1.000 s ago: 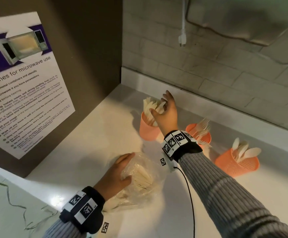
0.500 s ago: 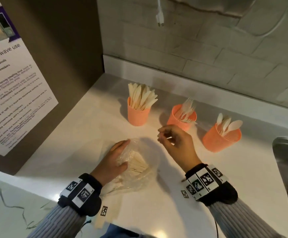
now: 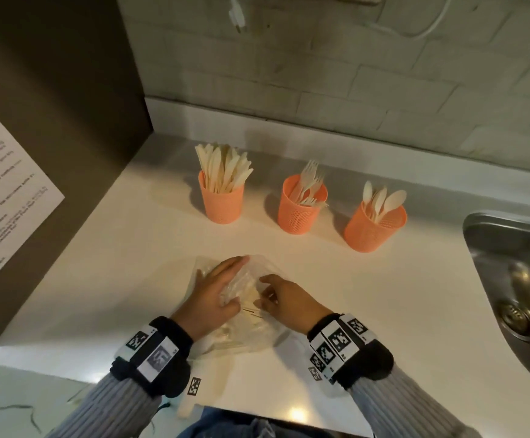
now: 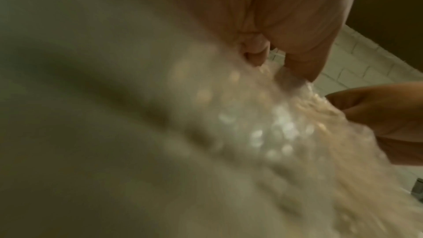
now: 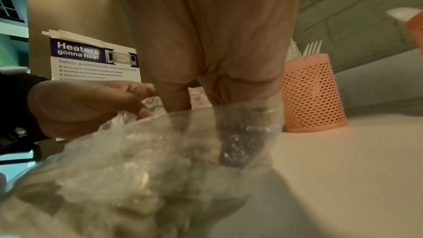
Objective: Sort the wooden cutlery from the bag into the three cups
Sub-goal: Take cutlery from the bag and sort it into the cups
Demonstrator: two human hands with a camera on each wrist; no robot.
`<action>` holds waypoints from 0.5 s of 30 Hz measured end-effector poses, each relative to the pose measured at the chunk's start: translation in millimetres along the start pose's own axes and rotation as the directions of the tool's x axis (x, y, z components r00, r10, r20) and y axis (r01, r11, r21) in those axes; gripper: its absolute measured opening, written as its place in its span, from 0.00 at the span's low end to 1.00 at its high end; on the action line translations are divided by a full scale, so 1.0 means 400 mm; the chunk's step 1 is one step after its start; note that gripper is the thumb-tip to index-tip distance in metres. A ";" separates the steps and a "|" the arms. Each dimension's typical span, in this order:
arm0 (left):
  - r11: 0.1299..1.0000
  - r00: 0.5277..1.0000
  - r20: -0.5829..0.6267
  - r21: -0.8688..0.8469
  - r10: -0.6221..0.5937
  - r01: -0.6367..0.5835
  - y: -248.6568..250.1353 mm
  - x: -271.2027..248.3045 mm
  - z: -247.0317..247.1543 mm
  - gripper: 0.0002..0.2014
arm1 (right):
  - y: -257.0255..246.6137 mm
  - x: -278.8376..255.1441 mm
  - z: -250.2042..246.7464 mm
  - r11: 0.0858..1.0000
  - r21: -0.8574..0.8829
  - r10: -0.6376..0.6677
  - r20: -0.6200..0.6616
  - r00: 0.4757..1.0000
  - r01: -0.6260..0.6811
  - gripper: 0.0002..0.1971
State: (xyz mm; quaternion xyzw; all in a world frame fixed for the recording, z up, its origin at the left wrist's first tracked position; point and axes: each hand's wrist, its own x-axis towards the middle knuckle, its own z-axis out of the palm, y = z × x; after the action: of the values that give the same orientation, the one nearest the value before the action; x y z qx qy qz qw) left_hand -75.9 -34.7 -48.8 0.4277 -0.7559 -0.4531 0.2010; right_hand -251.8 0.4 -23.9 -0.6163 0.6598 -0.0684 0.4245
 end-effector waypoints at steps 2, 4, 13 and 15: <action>0.983 0.997 -0.032 0.169 -0.065 0.070 0.005 -0.005 -0.005 0.37 | -0.010 0.007 -0.005 0.999 0.050 0.017 0.024 1.000 -0.018 0.28; 0.977 0.994 -0.025 0.182 -0.110 0.113 -0.001 -0.013 -0.005 0.37 | -0.018 0.018 -0.006 0.993 0.109 0.039 0.049 0.998 -0.044 0.31; 1.000 1.000 -0.028 0.003 -0.004 0.004 -0.044 -0.021 -0.001 0.35 | -0.035 0.078 -0.006 0.978 0.146 0.116 0.199 0.973 -0.146 0.33; 1.000 0.999 -0.028 -0.022 0.015 -0.016 -0.043 -0.021 -0.001 0.35 | -0.040 0.081 -0.013 0.978 0.138 0.122 0.216 0.969 -0.154 0.34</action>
State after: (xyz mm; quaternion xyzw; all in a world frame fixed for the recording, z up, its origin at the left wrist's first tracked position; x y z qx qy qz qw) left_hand -63.0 -31.8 -62.4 0.4259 -0.7512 -0.4538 0.2199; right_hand -239.3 -33.9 -26.3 -0.5382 0.6464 -0.0250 0.5403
